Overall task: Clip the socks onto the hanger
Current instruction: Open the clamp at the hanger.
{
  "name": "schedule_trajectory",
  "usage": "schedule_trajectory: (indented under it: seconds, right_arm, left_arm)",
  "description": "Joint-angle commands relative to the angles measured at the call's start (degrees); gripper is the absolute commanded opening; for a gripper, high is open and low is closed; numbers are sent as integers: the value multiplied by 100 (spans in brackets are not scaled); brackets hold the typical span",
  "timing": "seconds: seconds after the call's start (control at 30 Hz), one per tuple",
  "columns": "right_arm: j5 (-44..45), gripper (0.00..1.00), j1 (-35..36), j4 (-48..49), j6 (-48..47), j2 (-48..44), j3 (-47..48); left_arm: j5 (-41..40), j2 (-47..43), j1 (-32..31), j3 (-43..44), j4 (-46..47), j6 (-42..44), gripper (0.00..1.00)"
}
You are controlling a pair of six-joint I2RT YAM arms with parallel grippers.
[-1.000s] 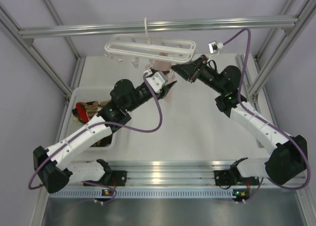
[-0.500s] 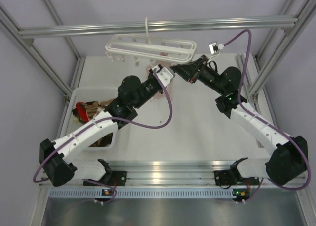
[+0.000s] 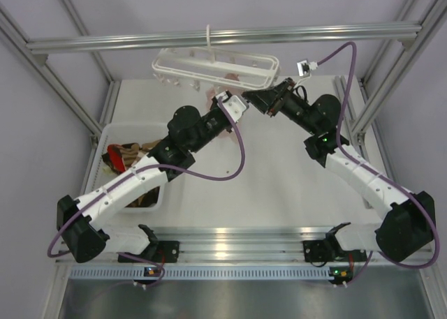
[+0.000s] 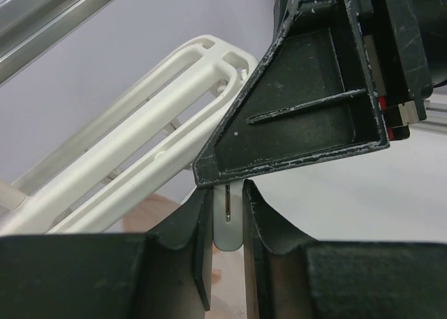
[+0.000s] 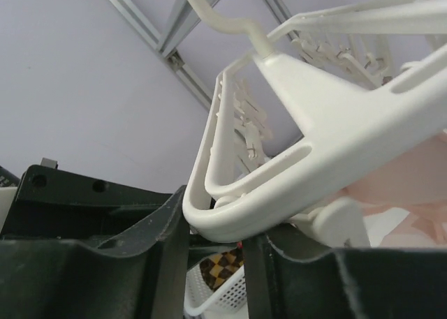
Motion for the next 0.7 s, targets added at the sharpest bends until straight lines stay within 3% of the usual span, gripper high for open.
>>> schedule_trajectory:
  seconds: [0.0,0.13,0.17,0.2,0.23,0.33,0.53,0.63,0.67]
  right_arm:
    - [71,28,75,82,92,-22,147]
    - [88,6,75,38,83,-4,173]
    - [71,0,75,38,83,-12,165]
    - [53,0,75,30,74,-13,156]
    - [10,0,75,38,66,-21,130]
    - [-104,0,32,65,39,14,121]
    - [-324,0,-12,170,92,137,217]
    - [-403,0,-39,170,66,181,261]
    - [-412,0,-56,161,48,198,270]
  left_arm:
    - [321,-10,-77,86,114,38,0]
    - [242,-2,-77,77,88,-49,3]
    - [198,-2,-77,77,88,-76,10]
    - [84,-28,-77,94,61,-163,26]
    - [14,-19,-68,120,18,-234,35]
    - [-347,-37,-77,305,-263,-576,52]
    - [-191,-598,-51,244,-887,-1165,59]
    - [564,-898,352,463,-1658,-1709,59]
    - [1402,-942,589,559,-1923,-1920,59]
